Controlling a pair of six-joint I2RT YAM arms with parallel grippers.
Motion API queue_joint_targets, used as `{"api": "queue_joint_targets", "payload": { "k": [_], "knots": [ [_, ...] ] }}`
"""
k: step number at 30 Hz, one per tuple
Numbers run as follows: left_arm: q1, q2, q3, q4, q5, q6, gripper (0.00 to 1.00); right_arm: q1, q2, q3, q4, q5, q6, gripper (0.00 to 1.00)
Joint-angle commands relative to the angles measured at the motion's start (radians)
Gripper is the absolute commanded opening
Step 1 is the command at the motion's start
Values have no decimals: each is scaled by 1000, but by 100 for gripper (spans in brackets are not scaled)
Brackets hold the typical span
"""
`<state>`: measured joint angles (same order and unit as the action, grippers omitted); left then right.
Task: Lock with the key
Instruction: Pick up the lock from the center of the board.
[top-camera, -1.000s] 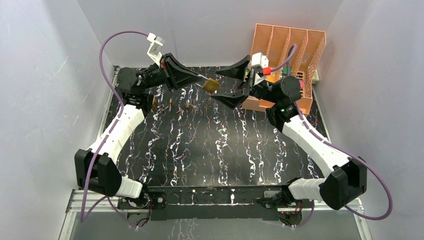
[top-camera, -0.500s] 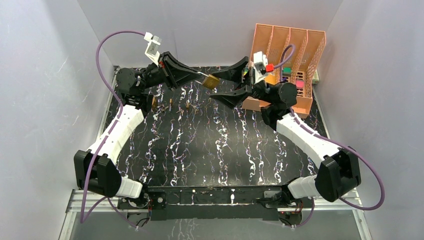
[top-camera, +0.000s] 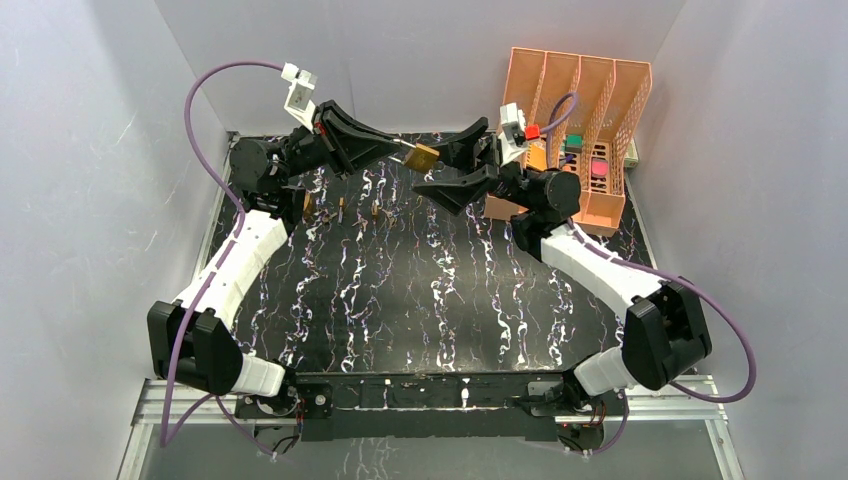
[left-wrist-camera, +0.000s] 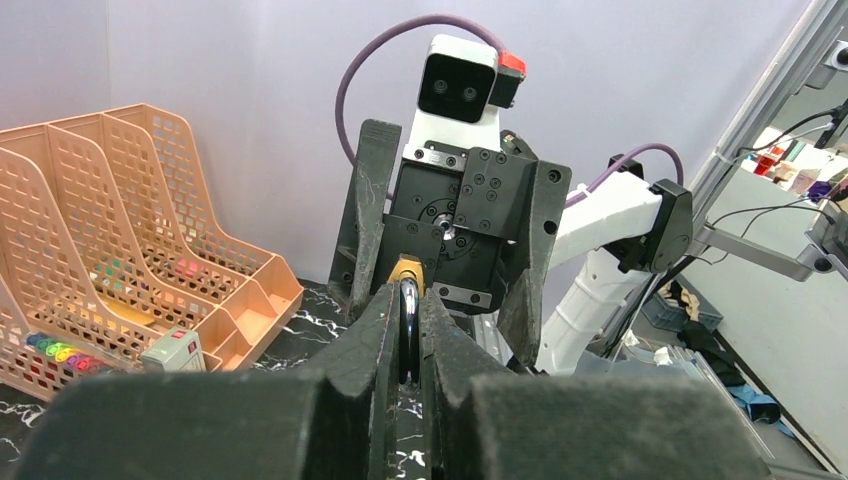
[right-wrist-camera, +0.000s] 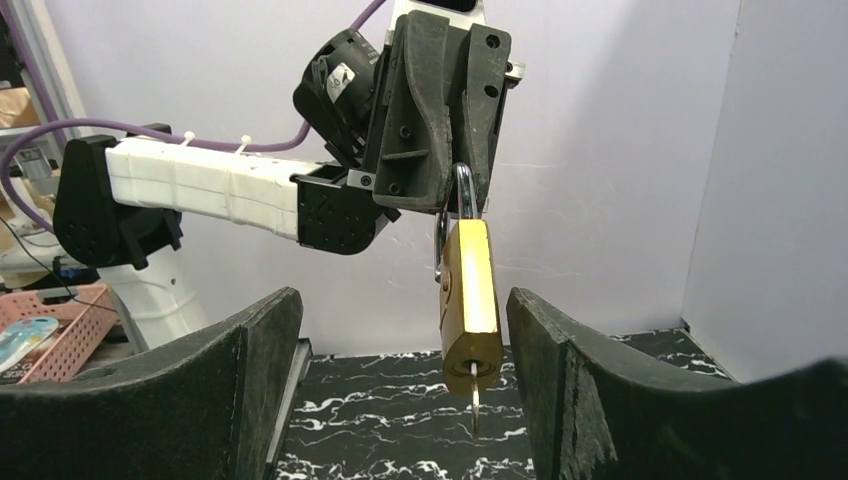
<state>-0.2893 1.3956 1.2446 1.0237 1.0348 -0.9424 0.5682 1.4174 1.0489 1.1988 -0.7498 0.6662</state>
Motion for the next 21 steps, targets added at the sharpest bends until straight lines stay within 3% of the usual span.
{"api": "queue_joint_targets", "payload": {
  "k": [1, 13, 21],
  "knots": [
    [5, -58, 44, 99, -51, -2, 0, 9, 23, 32, 131, 26, 58, 81],
    [4, -67, 25, 124, -40, -3, 0, 13, 48, 72, 87, 33, 105, 58],
    [4, -81, -5, 130, -30, -1, 0, 13, 46, 90, 61, 28, 104, 56]
  ]
}}
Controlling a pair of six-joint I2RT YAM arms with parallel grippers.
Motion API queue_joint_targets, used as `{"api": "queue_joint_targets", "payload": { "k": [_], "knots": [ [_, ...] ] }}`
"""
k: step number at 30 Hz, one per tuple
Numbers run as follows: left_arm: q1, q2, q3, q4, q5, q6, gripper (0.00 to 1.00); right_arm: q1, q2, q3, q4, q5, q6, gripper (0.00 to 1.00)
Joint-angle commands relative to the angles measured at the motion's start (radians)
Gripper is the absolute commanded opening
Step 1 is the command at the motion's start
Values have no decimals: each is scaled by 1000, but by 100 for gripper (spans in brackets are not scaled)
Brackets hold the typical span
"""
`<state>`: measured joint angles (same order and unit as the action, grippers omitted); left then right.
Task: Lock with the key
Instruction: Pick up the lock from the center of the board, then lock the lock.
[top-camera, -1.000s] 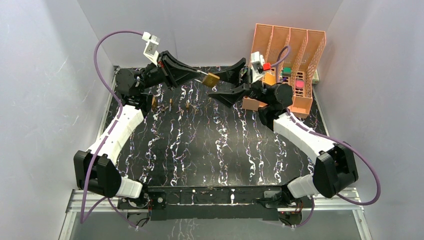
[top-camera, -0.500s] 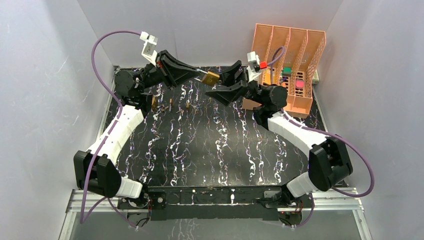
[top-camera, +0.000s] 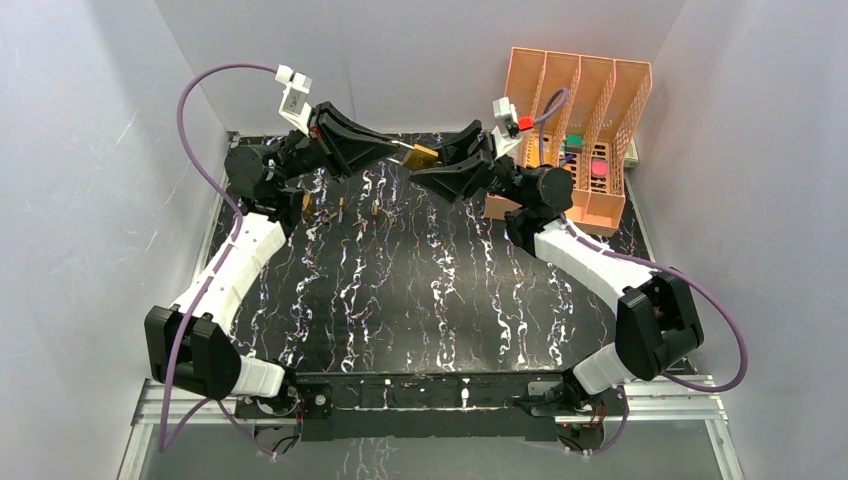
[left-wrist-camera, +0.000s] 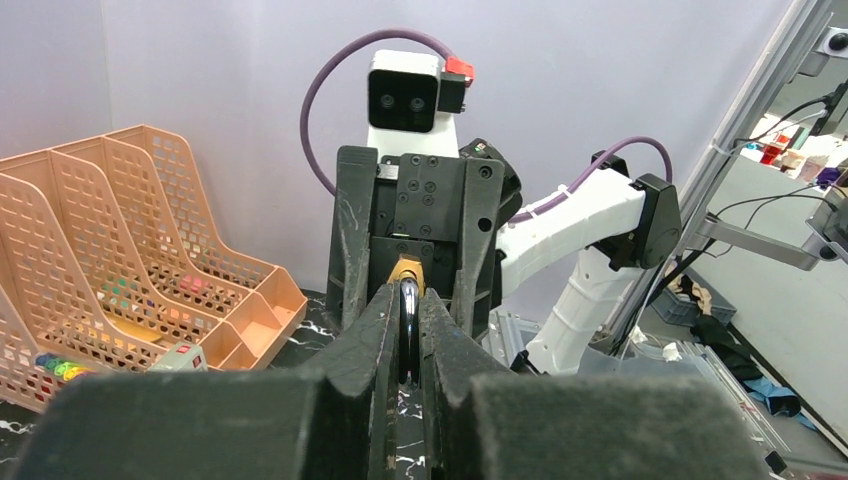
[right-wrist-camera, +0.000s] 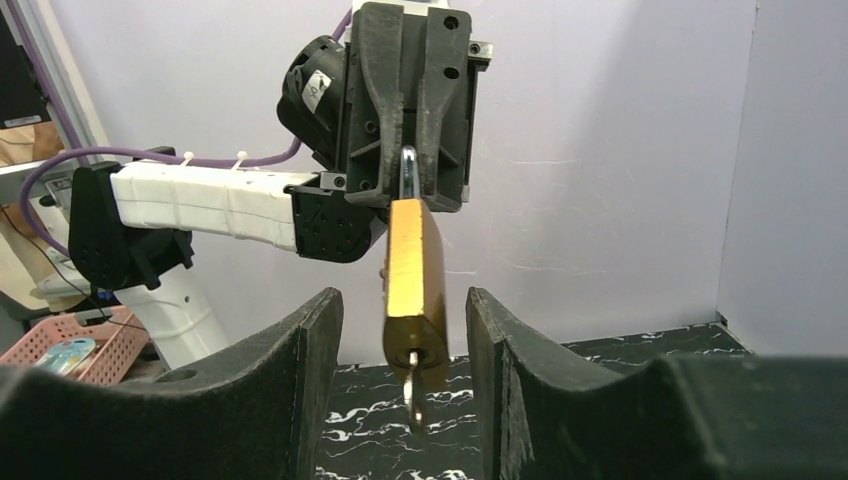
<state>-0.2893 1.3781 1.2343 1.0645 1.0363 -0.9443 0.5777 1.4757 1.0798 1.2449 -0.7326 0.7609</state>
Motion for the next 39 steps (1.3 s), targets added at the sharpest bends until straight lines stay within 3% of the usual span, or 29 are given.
{"api": "queue_joint_targets", "payload": {
  "k": [1, 5, 9, 12, 15, 16, 19, 23, 31, 39],
  "knots": [
    [5, -63, 4, 90, -32, 0, 0, 4, -12, 62, 9, 9, 9, 55],
    [4, -63, -3, 91, -30, -1, 0, 4, -11, 68, 6, 6, 10, 43],
    [5, -63, -9, 92, -24, -11, 0, 4, -11, 90, -52, 4, 12, 0],
    [4, -62, -20, 92, 2, -24, 0, 4, -23, 107, -119, -14, 1, 0],
    [4, -56, -22, 91, 71, -43, 41, -3, -55, 142, -270, -54, -45, 0],
    [5, -56, -18, 91, 87, -53, 49, -7, -64, 163, -333, -77, -77, 0],
    [11, -57, -6, 92, 139, -68, 66, -33, -84, 221, -509, -169, -119, 0],
    [27, -47, 21, 91, 210, -112, 76, -92, -110, 259, -628, -300, -120, 0],
    [55, -8, 67, 89, 312, -180, 75, -157, -124, 320, -706, -466, -79, 0],
    [53, 32, 96, 88, 328, -204, 70, -158, -65, 314, -543, -502, 62, 0]
  ]
}}
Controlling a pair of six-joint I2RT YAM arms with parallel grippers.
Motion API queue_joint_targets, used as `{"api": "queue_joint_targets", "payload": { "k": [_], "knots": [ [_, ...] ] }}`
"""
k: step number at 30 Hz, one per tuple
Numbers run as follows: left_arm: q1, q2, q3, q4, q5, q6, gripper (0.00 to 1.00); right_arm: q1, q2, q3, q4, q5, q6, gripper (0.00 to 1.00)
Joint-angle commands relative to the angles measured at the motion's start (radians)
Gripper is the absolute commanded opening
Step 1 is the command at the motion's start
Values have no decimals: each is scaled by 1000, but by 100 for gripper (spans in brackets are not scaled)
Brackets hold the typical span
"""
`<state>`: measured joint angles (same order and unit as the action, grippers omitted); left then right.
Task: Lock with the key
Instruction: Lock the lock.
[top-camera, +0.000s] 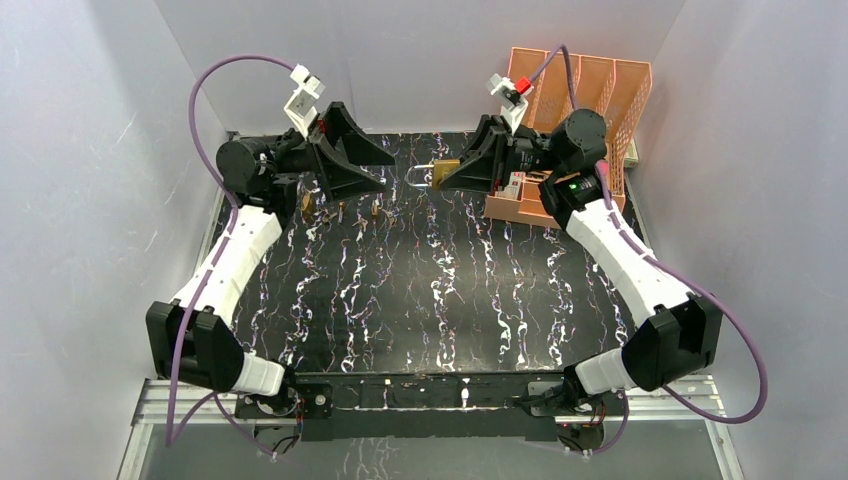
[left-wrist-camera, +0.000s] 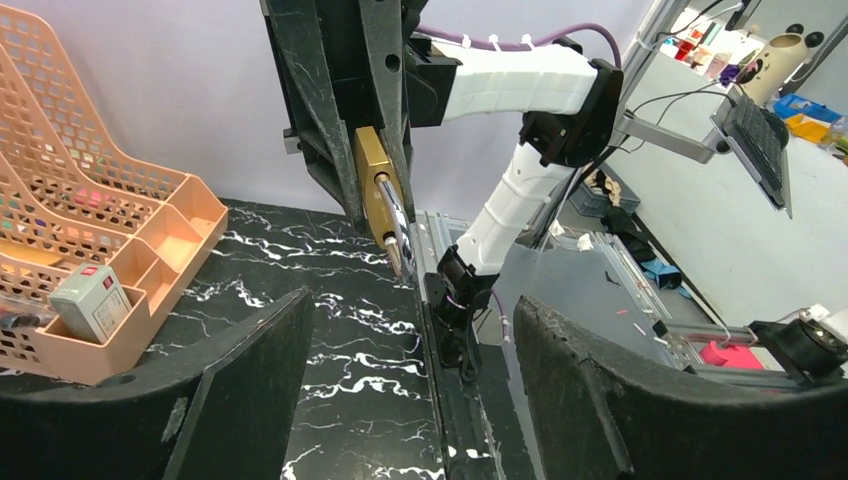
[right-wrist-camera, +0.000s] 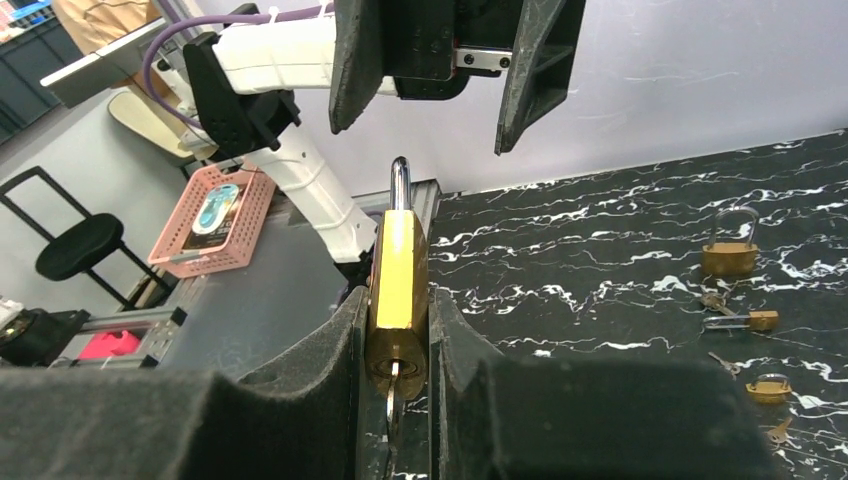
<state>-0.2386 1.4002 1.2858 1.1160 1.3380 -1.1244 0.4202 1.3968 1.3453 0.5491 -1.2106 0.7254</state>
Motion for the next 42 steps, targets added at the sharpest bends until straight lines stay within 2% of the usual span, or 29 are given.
{"api": "queue_joint_targets", "payload": {
  "k": [1, 6, 15, 21, 26, 38, 42],
  "knots": [
    [0, 14, 47, 36, 28, -26, 70, 0, 23, 50, 163, -23, 107, 0],
    [-44, 42, 68, 37, 46, -31, 65, 3, 50, 65, 184, -18, 120, 0],
    [-102, 74, 90, 39, 90, -26, 42, 5, 75, 81, 201, -12, 124, 0],
    [-102, 72, 81, 38, 104, -22, 39, 4, 83, 90, 205, -19, 127, 0],
    [-102, 77, 87, 38, 95, -18, 29, 4, 87, 90, 208, -26, 130, 0],
    [-101, 91, 99, 40, 63, -12, 35, 6, 83, 86, 209, -49, 135, 0],
    [-101, 100, 108, 39, 58, -15, 22, 5, 80, 80, 209, -53, 136, 0]
  ]
}}
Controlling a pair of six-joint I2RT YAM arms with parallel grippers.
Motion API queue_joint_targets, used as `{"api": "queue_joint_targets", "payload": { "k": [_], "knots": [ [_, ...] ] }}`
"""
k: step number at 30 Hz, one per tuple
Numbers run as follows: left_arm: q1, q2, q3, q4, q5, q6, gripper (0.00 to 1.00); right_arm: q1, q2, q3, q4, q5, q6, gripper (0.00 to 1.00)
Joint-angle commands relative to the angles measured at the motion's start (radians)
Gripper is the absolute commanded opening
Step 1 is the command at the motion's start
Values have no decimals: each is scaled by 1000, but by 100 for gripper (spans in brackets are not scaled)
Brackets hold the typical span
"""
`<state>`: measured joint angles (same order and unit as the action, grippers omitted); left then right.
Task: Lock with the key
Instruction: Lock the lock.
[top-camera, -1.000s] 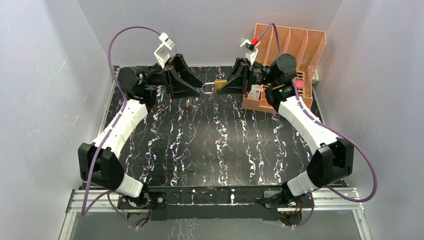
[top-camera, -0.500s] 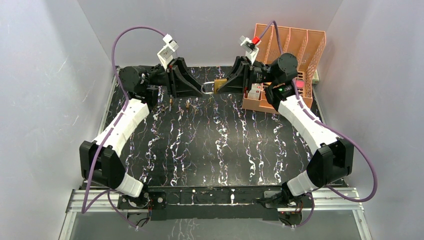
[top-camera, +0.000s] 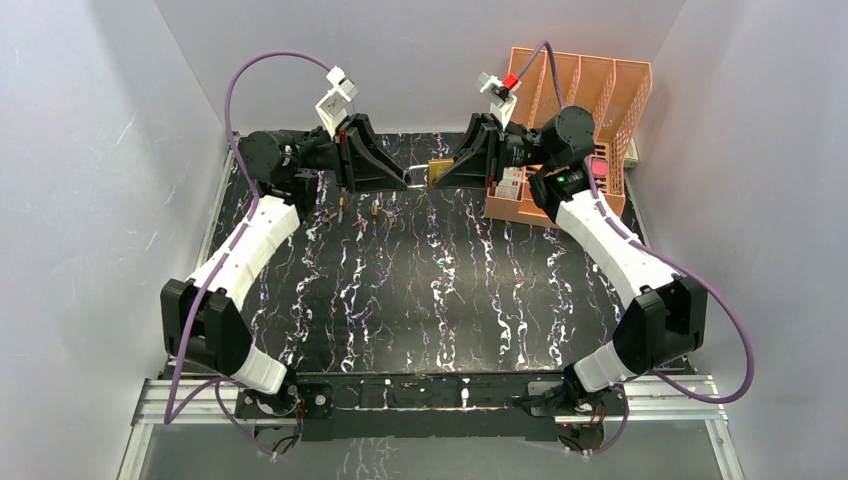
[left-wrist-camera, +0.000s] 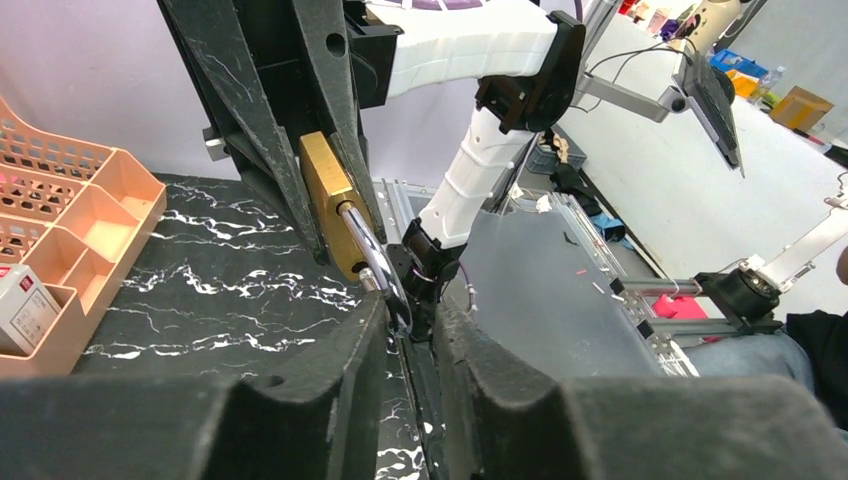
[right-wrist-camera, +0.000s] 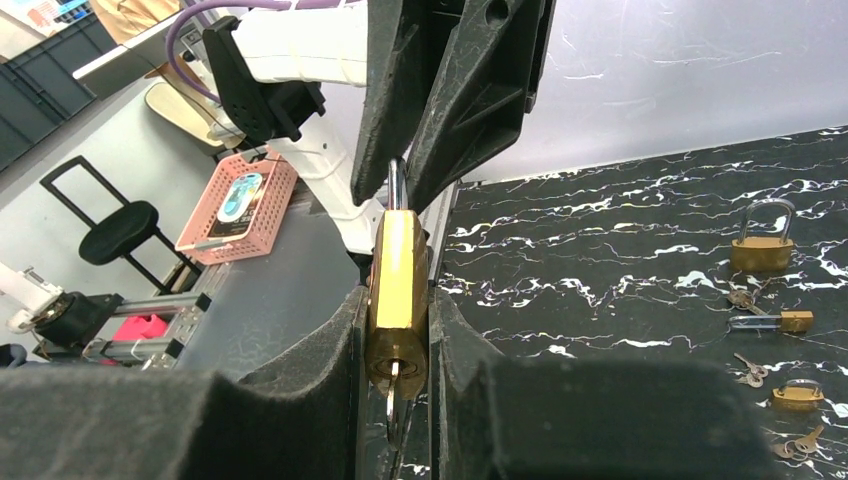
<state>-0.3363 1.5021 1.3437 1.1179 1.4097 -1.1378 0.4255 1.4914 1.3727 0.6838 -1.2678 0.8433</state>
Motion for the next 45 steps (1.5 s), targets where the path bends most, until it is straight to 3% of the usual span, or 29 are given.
{"api": "queue_joint_targets", "payload": {
  "k": [1, 7, 45],
  "knots": [
    [-4, 1, 53, 38, -16, -4, 19, 1, -14, 50, 75, 5, 16, 0],
    [-4, 17, 62, 38, -24, -17, 0, 5, -12, 56, 74, -3, 18, 0],
    [-49, 11, -61, 38, -137, 52, 0, 159, 54, 101, 52, 101, -44, 0]
  ]
}}
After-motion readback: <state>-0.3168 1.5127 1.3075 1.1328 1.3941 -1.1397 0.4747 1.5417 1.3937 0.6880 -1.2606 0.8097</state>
